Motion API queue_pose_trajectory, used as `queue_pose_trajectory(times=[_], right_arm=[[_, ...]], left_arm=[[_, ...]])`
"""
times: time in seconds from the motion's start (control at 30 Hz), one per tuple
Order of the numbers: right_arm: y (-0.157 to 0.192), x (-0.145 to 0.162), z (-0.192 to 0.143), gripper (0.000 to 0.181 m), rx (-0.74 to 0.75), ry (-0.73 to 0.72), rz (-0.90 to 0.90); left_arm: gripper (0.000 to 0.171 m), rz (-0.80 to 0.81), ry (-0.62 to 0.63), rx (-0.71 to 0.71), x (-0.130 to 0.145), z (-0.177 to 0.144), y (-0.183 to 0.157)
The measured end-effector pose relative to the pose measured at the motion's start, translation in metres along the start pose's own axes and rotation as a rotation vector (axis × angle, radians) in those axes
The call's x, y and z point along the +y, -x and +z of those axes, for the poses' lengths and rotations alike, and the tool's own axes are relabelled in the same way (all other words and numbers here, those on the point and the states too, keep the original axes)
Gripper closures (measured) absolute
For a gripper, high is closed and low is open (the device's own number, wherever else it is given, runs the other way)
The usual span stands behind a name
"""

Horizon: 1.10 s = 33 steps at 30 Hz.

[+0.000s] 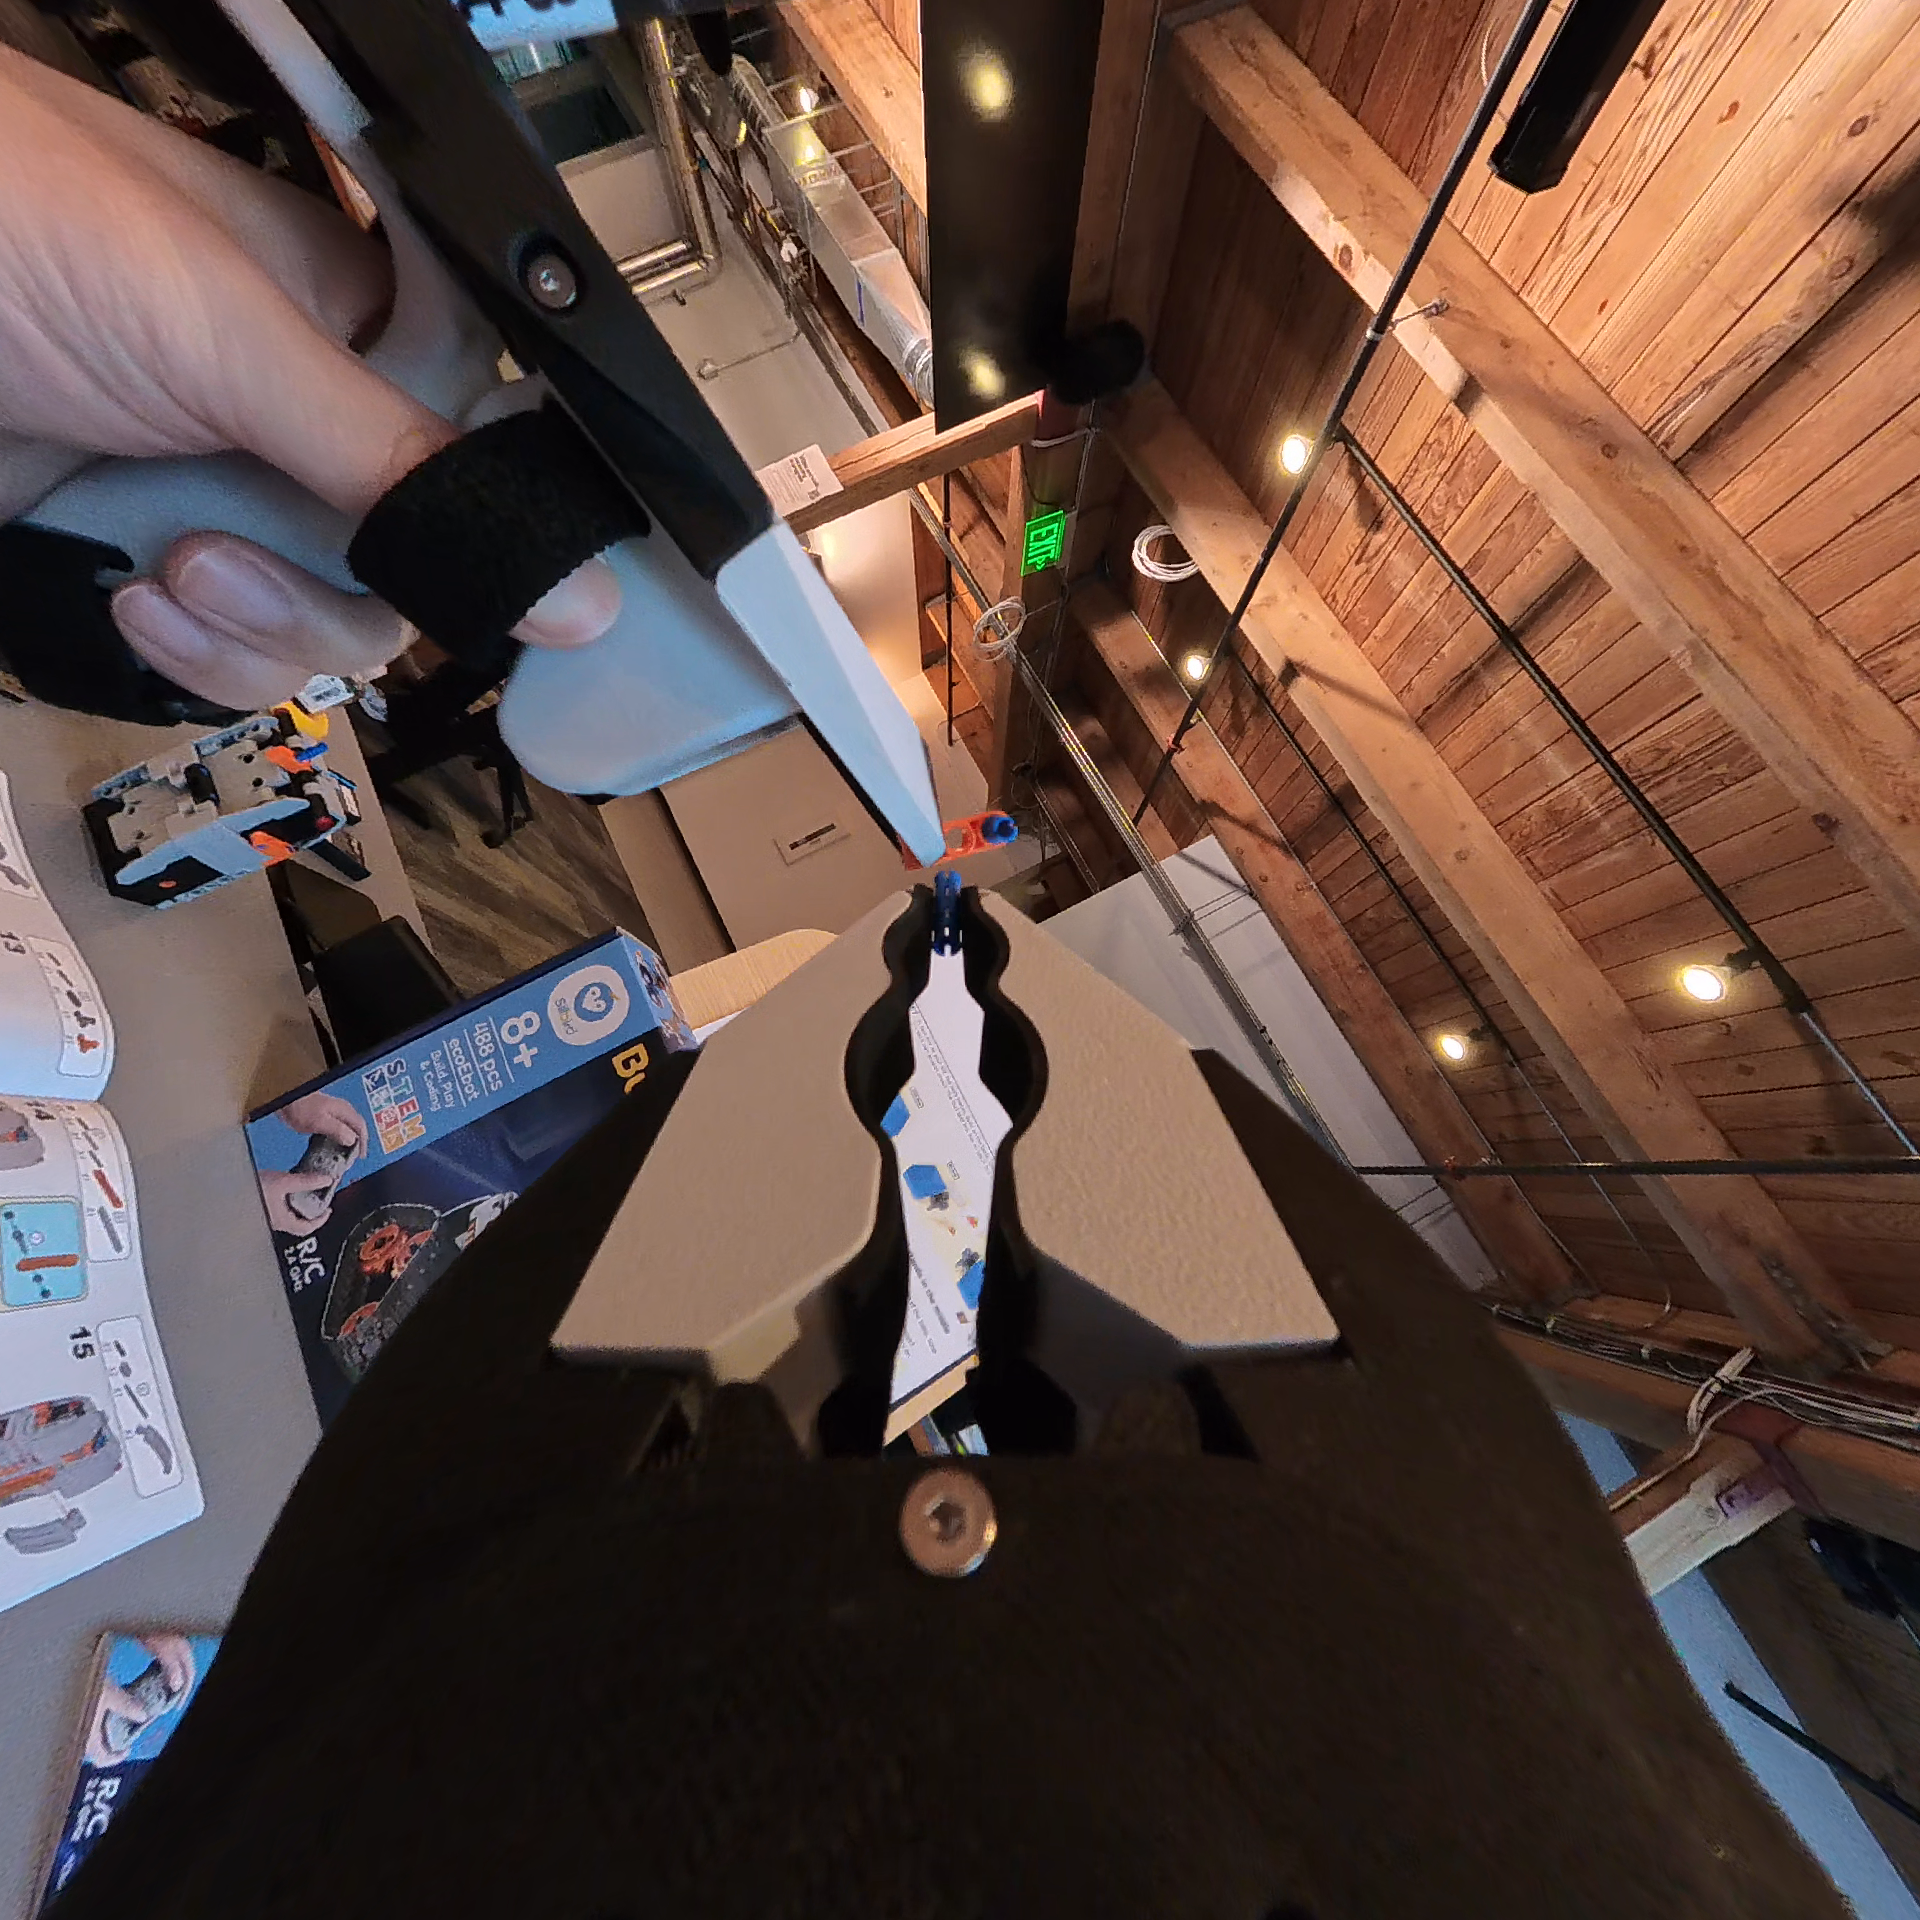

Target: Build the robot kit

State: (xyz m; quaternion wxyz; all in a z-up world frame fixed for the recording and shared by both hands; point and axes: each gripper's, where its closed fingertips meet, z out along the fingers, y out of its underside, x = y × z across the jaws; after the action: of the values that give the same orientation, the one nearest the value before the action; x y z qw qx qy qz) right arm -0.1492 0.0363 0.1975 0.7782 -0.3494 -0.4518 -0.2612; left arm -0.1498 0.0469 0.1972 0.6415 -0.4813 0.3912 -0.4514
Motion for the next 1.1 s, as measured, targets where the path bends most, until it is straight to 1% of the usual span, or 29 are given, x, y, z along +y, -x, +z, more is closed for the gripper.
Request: queue_pose_trajectory(times=[0.33,0.67,0.83,1.0,1.1], right_arm=[[-0.003,-0.003,-0.001,0.178,0.018,0.003,-0.010],[-0.001,0.000,-0.001,0.177,-0.009,0.031,-0.006],[-0.001,0.002,-0.001,0.178,-0.022,0.042,0.006],[0.001,0.006,0.000,0.178,-0.034,0.054,-0.003],[0.002,0.007,0.000,0.178,-0.039,0.068,-0.013]], left_arm=[[0.166,0.033,0.027,-0.006,0.002,0.002,-0.005],[0.167,0.098,0.059,-0.036,0.007,0.005,-0.006],[0.167,0.180,0.075,-0.082,0.009,0.007,-0.006],[0.167,0.312,0.114,-0.173,0.012,0.008,-0.003],[0.167,0.363,0.139,-0.217,0.013,0.008,-0.002]])
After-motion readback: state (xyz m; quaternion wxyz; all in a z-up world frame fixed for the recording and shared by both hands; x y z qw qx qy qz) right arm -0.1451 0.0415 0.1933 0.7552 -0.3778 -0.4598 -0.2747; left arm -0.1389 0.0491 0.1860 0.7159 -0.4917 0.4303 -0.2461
